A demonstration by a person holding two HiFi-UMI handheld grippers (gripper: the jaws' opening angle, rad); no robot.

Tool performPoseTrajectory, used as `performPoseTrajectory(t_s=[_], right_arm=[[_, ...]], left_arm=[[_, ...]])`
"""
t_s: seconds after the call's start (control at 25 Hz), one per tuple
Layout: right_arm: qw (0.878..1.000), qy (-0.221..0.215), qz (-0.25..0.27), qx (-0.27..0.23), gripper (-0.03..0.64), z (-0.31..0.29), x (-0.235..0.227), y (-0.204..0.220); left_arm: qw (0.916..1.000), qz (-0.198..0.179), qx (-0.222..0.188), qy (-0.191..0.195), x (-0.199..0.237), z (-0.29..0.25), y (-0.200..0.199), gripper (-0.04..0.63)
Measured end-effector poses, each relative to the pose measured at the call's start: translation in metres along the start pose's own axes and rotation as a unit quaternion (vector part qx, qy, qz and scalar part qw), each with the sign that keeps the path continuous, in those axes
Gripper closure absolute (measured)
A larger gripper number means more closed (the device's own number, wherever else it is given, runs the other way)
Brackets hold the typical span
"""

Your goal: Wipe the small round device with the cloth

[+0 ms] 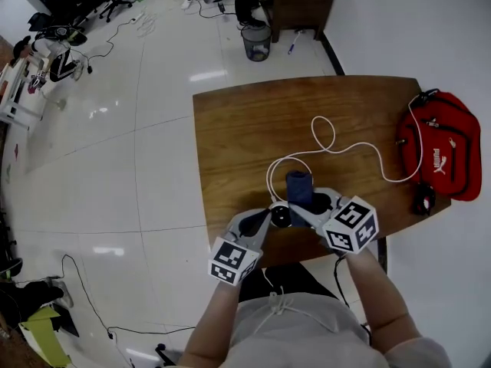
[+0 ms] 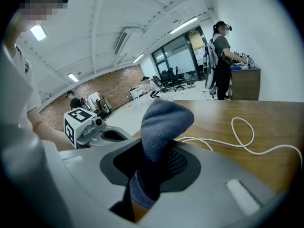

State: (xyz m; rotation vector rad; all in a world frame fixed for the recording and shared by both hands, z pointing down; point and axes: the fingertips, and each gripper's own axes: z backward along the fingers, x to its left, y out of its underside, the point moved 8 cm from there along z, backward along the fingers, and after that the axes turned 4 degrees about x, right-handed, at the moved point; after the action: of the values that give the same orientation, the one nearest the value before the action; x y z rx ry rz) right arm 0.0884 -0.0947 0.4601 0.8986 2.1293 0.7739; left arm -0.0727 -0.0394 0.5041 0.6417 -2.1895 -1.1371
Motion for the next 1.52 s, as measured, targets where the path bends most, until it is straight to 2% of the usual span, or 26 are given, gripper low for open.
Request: performPoseTrajectory(t_s=[0.48,0.64,0.84,1.0,1.12,1.28,1.4,1.52], right_arm=[[0.995,-0.018,-0.096,-0.003,0.509,-0.037,-0.038,0.004],[0.993,-0.019,-0.113,0.038,0.509,-0.052,-0.054,0.015],[0.99,-0.009,-0.122,0.065,0.509,-0.058,-0.061,0.035],[0.989,0.002,-0.101,0.104,0.509,-0.058,-0.067,0.054],[0.993,-0.015,-0.083,0.087,0.509,-0.047,-0.061,0.038],[0.994,-0.089,-0.005,0.057,0.509,-0.034,-0.031,-0.026],[0.983,-0.162,0.055,0.074,0.509,-0.04,-0.002,-0.062],[0.967,-0.201,0.095,0.126,0.509,-0.06,0.014,-0.064]], left_arm=[[0.9999,0.006,0.0,-0.011,0.009,-0.007,0.002,0.591],[0.9999,0.002,0.005,-0.01,0.01,-0.011,-0.001,0.589],[0.9999,-0.001,0.008,-0.013,0.013,-0.016,0.0,0.589],[0.9999,-0.008,0.011,-0.008,0.011,-0.018,-0.002,0.589],[0.9999,-0.005,-0.003,-0.011,0.008,-0.006,-0.002,0.589],[0.9994,0.013,-0.005,-0.031,0.01,0.016,0.008,0.589],[0.9985,0.023,-0.004,-0.049,0.012,0.027,0.016,0.589],[0.9982,0.023,-0.003,-0.055,0.011,0.032,0.017,0.589]])
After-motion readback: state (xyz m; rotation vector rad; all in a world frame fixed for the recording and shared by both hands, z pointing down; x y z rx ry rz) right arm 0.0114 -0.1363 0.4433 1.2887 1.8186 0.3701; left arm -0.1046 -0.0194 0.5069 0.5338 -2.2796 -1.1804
